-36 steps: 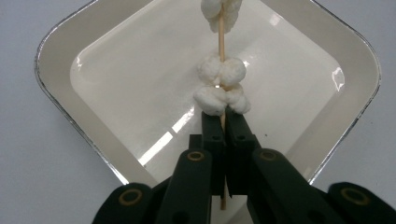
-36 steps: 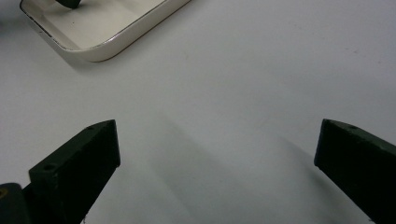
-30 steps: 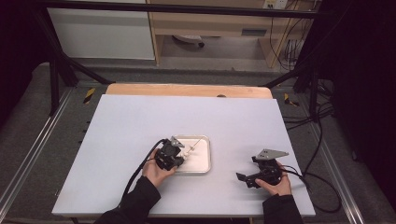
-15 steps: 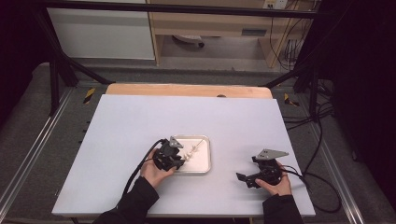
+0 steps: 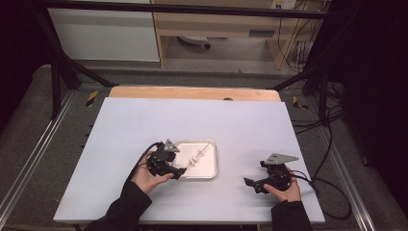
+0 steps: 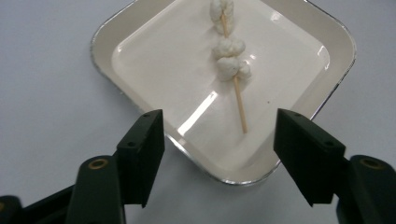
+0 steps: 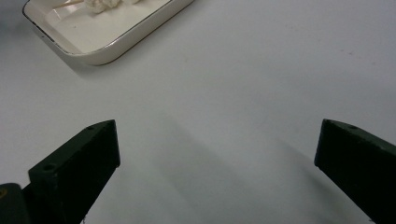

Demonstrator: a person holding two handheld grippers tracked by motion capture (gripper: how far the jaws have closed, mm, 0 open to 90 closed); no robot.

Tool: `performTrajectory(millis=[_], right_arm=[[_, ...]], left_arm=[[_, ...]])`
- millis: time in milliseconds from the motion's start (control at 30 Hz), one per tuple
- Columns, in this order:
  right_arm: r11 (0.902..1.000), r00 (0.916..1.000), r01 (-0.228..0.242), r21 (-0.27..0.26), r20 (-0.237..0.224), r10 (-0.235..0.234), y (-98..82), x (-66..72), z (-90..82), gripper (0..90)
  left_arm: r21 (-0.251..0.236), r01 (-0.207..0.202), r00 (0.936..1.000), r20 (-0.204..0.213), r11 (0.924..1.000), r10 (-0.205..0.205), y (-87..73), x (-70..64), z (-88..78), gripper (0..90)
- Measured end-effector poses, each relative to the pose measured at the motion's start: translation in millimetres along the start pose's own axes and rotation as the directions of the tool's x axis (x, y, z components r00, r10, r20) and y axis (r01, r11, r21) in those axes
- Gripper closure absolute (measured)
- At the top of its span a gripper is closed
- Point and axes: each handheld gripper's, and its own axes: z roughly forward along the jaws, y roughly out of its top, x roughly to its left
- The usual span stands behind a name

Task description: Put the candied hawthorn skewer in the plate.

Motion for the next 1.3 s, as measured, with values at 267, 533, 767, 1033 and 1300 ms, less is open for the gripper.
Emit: performTrajectory(millis=[267,533,767,1033,1300], right_arm=[[0.9999,0.9999,-0.012,-0.004,-0.005,0.012,0.2,0.4,-0.3,0.8],[1.0000,1.0000,-0.009,-0.004,-0.003,0.009,0.2,-0.3,-0.2,0.8],[0.9999,0.9999,-0.015,0.002,-0.005,0.015,0.0,0.2,0.5,0.7],[0.9999,0.9999,-0.013,0.009,-0.005,0.013,-0.8,0.0,1.0,0.8],[0.9998,0.9999,-0.011,0.014,-0.007,0.011,-1.5,0.6,0.7,0.7]], left_arm=[[-0.040,0.005,1.0000,-0.008,0.9992,-0.005,-20.4,14.8,-23.7,16.8],[-0.087,0.039,0.9989,-0.023,0.9954,-0.041,-54.5,30.4,-39.3,10.1],[-0.136,0.077,0.9964,-0.024,0.9877,-0.081,-84.8,42.6,-46.2,9.5],[-0.165,0.107,0.9929,-0.033,0.9804,-0.114,-110.9,52.2,-44.6,9.0],[-0.175,0.102,0.9931,-0.039,0.9794,-0.110,-118.4,53.9,-45.5,9.0]])
